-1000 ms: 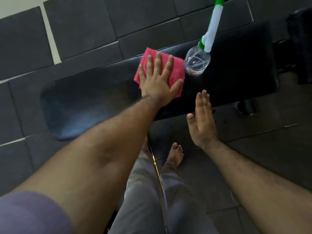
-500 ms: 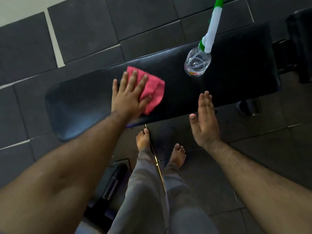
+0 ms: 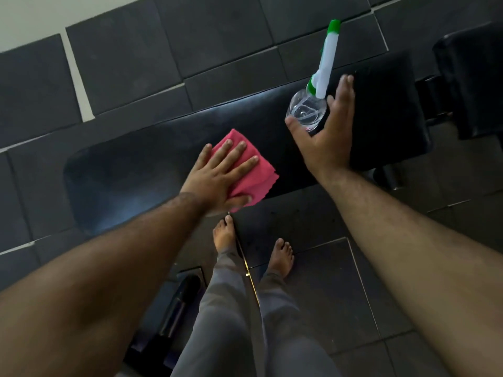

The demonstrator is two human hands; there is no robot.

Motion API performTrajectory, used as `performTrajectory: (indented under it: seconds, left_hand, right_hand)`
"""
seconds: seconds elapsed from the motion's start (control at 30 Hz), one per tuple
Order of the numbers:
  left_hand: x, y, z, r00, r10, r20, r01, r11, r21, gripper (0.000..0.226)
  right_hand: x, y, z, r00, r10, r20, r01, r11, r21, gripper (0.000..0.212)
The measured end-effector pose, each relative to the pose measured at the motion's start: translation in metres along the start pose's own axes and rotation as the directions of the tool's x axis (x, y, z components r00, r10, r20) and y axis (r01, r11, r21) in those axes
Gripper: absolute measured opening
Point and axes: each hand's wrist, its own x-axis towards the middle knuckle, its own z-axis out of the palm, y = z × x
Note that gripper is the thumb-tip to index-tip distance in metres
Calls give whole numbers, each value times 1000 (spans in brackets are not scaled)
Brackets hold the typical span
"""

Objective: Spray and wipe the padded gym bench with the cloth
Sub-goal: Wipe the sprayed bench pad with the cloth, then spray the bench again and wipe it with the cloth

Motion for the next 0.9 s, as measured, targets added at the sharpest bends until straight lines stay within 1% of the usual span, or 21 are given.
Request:
performTrajectory:
  seconds: [0.03, 0.07, 0.13, 0.2, 0.27, 0.33, 0.37, 0.4, 0.47, 0.53, 0.6, 0.67, 0.73, 0.8, 0.87, 0.9]
  left_hand:
    - [-1, -6, -3, 1000, 9, 17, -9, 1000, 15, 102]
    - [2, -8, -7, 999, 16, 28, -16, 1000, 12, 103]
    - [17, -2, -16, 1000, -5, 11, 6, 998, -60, 105]
    - [43, 15, -25, 995, -101, -20, 96, 979, -181, 100]
    - [72, 38, -30, 975, -221, -34, 204, 939, -276, 93]
    - [93, 61, -29, 954, -300, -17, 279, 904, -322, 88]
    - [98, 69, -25, 948, -318, -4, 302, 903, -307, 88]
    - [100, 74, -19, 945, -327, -2, 316, 912, -263, 88]
    - [98, 79, -5, 942, -333, -51, 320, 931, -174, 90]
    - [97, 77, 5, 935, -335, -120, 315, 936, -161, 91]
    - [98, 75, 10, 931, -327, -163, 302, 939, -163, 89]
    - [99, 74, 12, 929, -324, -179, 298, 941, -160, 88]
    - [99, 74, 13, 929, -325, -180, 299, 942, -154, 88]
    - [99, 73, 15, 928, -322, -186, 298, 943, -146, 87]
    - [99, 72, 17, 928, -317, -195, 293, 946, -141, 87]
    - [99, 71, 17, 927, -316, -201, 292, 946, -138, 87]
  right_hand:
    - [12, -8, 1, 1000, -20, -22, 21, 999, 39, 105]
    - [23, -15, 2, 998, -38, -54, 42, 997, 66, 97]
    - [39, -28, 0, 992, -45, -115, 56, 994, 92, 81]
    - [47, -36, -5, 986, -50, -157, 69, 991, 113, 73]
    - [43, -37, -12, 982, -59, -179, 85, 986, 141, 69]
    - [32, -36, -24, 990, -32, -139, 53, 987, 152, 72]
    - [24, -33, -32, 996, 0, -91, 15, 986, 167, 74]
    - [14, -29, -40, 999, 35, -24, -30, 980, 196, 76]
    - [-7, -20, -58, 990, 64, 122, -90, 971, 220, 75]
    - [-31, -9, -71, 968, 98, 229, -135, 979, 153, 67]
    - [-56, 2, -75, 940, 210, 268, -229, 972, 44, 54]
    - [-74, 12, -72, 904, 348, 247, -343, 937, -66, 43]
    - [-85, 22, -67, 869, 446, 212, -428, 895, -126, 34]
    - [-89, 30, -62, 846, 497, 193, -474, 867, -152, 22]
    - [-89, 35, -57, 844, 508, 174, -466, 853, -233, 7]
    - [-88, 36, -55, 841, 515, 167, -462, 844, -273, 12]
